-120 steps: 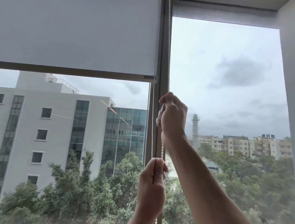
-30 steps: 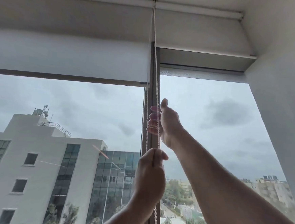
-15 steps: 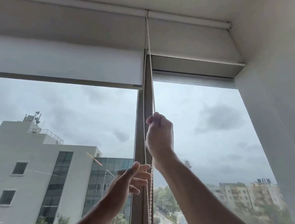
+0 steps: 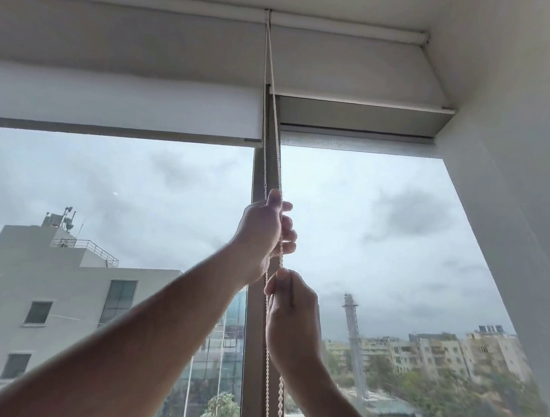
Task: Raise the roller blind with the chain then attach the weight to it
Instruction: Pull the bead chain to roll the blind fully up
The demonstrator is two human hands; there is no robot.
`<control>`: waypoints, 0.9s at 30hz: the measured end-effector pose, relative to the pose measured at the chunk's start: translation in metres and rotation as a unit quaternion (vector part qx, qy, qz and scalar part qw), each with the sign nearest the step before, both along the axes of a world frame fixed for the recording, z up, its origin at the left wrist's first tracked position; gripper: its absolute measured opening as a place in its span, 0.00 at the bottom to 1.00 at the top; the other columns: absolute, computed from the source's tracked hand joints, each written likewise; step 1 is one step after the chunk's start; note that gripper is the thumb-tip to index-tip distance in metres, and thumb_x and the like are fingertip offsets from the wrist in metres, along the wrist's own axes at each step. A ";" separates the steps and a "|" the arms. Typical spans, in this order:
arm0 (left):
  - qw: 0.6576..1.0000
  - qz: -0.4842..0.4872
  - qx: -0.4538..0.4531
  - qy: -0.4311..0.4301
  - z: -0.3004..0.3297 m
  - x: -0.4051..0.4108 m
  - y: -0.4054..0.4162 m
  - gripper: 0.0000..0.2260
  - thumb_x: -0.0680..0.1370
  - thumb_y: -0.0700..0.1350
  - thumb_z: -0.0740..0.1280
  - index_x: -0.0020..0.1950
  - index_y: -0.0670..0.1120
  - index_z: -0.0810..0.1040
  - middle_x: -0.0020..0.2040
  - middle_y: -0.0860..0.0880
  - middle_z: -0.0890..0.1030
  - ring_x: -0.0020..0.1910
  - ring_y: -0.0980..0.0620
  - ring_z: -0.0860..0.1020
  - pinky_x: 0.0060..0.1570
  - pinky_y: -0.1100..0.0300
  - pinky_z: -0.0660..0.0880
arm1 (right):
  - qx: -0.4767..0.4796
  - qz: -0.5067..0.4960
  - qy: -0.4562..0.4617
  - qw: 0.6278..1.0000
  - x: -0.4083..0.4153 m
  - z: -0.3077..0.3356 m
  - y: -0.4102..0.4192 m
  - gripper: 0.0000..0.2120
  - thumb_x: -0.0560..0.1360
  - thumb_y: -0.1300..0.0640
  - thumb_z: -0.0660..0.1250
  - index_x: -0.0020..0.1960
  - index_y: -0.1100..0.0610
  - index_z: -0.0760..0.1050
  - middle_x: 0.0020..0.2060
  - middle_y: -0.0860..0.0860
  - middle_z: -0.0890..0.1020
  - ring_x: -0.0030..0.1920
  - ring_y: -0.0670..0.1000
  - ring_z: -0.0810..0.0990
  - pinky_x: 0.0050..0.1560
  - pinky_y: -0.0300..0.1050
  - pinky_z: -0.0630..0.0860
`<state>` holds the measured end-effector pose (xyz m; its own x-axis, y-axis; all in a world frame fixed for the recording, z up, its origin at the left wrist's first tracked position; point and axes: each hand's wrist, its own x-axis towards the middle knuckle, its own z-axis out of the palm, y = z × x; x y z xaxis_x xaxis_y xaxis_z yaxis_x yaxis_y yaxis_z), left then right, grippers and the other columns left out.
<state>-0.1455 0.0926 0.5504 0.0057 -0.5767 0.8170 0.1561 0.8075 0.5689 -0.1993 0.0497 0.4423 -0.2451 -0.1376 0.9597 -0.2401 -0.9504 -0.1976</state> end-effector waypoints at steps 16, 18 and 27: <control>0.950 0.271 -0.151 -0.023 -0.085 -0.012 -0.025 0.18 0.81 0.35 0.57 0.35 0.48 0.78 0.34 0.57 0.79 0.34 0.62 0.78 0.33 0.75 0.69 | 0.132 0.099 0.039 0.985 -0.044 0.078 0.012 0.26 0.79 0.36 0.54 0.53 0.58 0.76 0.33 0.52 0.78 0.33 0.47 0.80 0.38 0.46 0.80; 0.945 0.291 -0.150 -0.018 -0.100 -0.011 -0.033 0.19 0.81 0.36 0.58 0.35 0.50 0.77 0.31 0.58 0.77 0.32 0.61 0.75 0.32 0.70 0.67 | 0.160 0.107 0.037 0.981 -0.038 0.092 0.018 0.23 0.81 0.40 0.55 0.56 0.59 0.75 0.36 0.53 0.78 0.36 0.50 0.79 0.34 0.44 0.77; 0.960 0.241 -0.143 -0.016 -0.118 -0.010 -0.031 0.16 0.83 0.42 0.59 0.36 0.49 0.77 0.22 0.58 0.73 0.23 0.60 0.69 0.26 0.66 0.63 | 0.160 0.193 -0.055 0.967 0.001 0.125 0.023 0.13 0.79 0.60 0.52 0.43 0.54 0.74 0.28 0.47 0.67 0.18 0.45 0.62 0.20 0.35 0.59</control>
